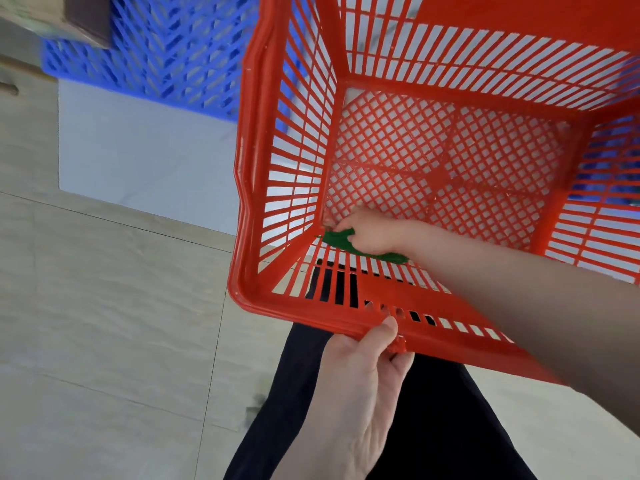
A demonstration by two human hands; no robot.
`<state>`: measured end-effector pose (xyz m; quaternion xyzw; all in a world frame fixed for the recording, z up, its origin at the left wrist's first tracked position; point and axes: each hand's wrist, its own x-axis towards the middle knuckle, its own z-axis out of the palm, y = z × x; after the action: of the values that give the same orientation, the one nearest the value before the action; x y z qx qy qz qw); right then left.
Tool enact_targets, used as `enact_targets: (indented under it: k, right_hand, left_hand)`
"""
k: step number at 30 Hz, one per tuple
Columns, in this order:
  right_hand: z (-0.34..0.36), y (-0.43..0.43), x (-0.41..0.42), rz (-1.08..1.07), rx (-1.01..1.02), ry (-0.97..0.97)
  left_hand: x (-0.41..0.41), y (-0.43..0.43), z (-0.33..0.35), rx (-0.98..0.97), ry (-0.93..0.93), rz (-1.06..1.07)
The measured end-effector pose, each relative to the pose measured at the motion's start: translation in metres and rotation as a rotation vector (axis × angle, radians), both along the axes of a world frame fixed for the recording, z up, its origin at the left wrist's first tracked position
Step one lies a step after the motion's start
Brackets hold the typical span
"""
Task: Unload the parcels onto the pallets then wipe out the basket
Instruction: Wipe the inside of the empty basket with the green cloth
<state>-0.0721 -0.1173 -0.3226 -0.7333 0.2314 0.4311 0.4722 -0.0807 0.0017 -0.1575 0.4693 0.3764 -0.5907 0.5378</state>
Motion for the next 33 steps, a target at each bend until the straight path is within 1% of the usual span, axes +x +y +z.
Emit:
enact_targets:
  k: [3, 4, 6, 7, 8, 9, 10, 11, 12, 13, 15, 17, 22, 24, 25, 27, 30, 32, 33]
  right_hand:
    - [0.024, -0.016, -0.004, -0.037, 0.198, 0.072]
    - [0.032, -0.024, -0.008, -0.084, 0.308, 0.118]
    - [0.042, -0.038, -0.014, -0.251, 0.508, 0.203]
    - [0.042, -0.041, -0.016, -0.323, 0.52, 0.203]
    - [0.038, -0.039, -0.017, -0.362, 0.438, 0.165]
    - [0.031, -0.033, -0.017, -0.348, 0.274, 0.1]
    - [0.021, -0.023, -0.015, -0.291, 0.092, 0.04]
    - [0.012, -0.012, -0.012, -0.214, -0.044, 0.003]
    - [0.005, -0.001, -0.009, -0.138, -0.109, -0.016]
    - [0.001, 0.007, -0.005, -0.089, -0.127, -0.027]
    - [0.001, 0.01, -0.003, -0.081, -0.081, -0.013]
    - [0.017, 0.005, -0.009, -0.095, 0.015, -0.015]
    - [0.095, -0.006, -0.042, -0.139, 0.27, -0.195]
    - [0.113, -0.013, -0.05, -0.174, 0.373, -0.222]
    - [0.115, -0.014, -0.052, -0.177, 0.383, -0.229]
    - [0.103, -0.012, -0.052, -0.171, 0.306, -0.223]
    - [0.07, -0.005, -0.047, -0.196, 0.124, -0.105]
    - [0.057, -0.002, -0.044, -0.225, 0.087, -0.043]
    - [0.057, -0.002, -0.045, -0.233, 0.088, -0.045]
  left_hand:
    - [-0.001, -0.001, 0.001, 0.014, 0.004, 0.006]
    - [-0.001, 0.0, 0.0, 0.019, 0.008, 0.005]
    - [-0.001, 0.0, 0.0, 0.021, 0.007, 0.004]
    - [-0.002, 0.0, -0.001, 0.024, 0.001, 0.003]
    - [-0.002, 0.0, -0.001, 0.026, -0.005, 0.002]
    - [-0.003, 0.0, -0.002, 0.024, -0.012, 0.002]
    - [-0.003, 0.001, -0.003, 0.018, -0.017, 0.0]
    - [-0.004, 0.002, -0.004, 0.011, -0.02, -0.002]
    - [-0.004, 0.003, -0.005, 0.006, -0.021, -0.003]
    - [-0.005, 0.004, -0.006, -0.002, -0.023, 0.0]
    - [-0.006, 0.006, -0.008, -0.019, -0.022, 0.002]
    - [-0.005, 0.007, -0.007, -0.036, -0.022, 0.001]
    - [-0.003, 0.004, -0.003, -0.072, -0.031, 0.016]
    - [-0.003, 0.002, -0.002, -0.078, -0.033, 0.028]
    - [-0.003, 0.001, -0.001, -0.078, -0.034, 0.03]
    - [-0.002, 0.001, 0.0, -0.079, -0.031, 0.027]
    - [-0.002, 0.004, -0.002, -0.094, -0.024, 0.014]
    - [-0.002, 0.005, -0.004, -0.095, -0.024, 0.016]
    - [-0.002, 0.006, -0.006, -0.092, -0.019, 0.028]
